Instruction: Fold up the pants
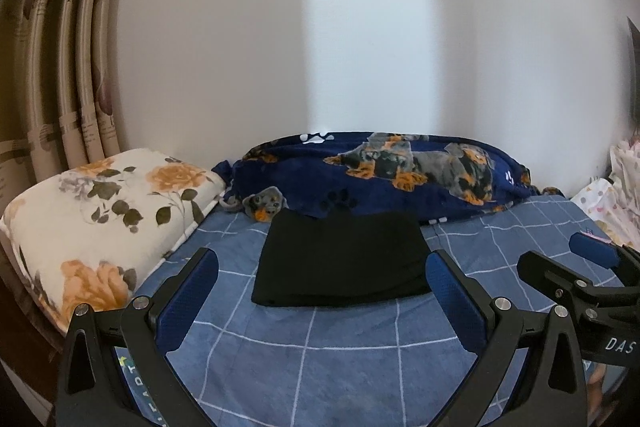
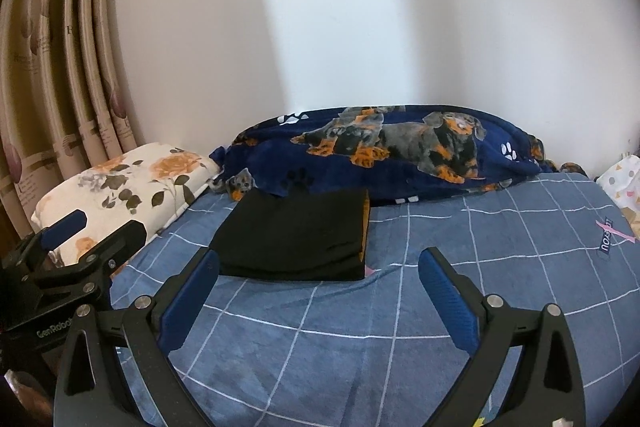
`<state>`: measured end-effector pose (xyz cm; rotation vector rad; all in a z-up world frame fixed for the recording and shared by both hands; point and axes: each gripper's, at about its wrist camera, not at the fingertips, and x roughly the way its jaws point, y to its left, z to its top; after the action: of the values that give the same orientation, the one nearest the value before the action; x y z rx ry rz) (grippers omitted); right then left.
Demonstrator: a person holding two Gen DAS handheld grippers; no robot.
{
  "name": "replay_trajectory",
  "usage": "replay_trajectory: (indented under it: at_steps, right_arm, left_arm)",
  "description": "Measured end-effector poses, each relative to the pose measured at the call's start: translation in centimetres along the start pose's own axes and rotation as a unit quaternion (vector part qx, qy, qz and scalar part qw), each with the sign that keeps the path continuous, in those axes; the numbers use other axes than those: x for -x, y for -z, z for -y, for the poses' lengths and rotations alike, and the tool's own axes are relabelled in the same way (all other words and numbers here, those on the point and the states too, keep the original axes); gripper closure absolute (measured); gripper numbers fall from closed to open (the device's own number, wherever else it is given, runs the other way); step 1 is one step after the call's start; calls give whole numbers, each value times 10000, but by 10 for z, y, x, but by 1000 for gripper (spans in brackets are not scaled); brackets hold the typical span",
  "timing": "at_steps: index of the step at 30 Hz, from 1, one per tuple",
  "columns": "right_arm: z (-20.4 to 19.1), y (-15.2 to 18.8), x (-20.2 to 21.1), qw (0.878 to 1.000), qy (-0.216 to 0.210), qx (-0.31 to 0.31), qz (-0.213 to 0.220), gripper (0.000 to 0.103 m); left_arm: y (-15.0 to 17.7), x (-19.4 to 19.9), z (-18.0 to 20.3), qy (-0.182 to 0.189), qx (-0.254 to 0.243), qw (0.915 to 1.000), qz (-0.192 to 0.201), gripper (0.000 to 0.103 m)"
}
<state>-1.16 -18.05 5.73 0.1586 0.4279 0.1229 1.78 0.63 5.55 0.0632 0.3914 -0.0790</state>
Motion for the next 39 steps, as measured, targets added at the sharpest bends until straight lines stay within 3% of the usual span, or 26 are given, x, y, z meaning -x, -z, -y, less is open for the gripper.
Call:
replay_trajectory:
  at_steps: [39]
  right_arm:
    - [-4,14,-11,9995,31,-44,-315,2]
  left_arm:
    - [15,-11,-5,198,88,9994,-263,0]
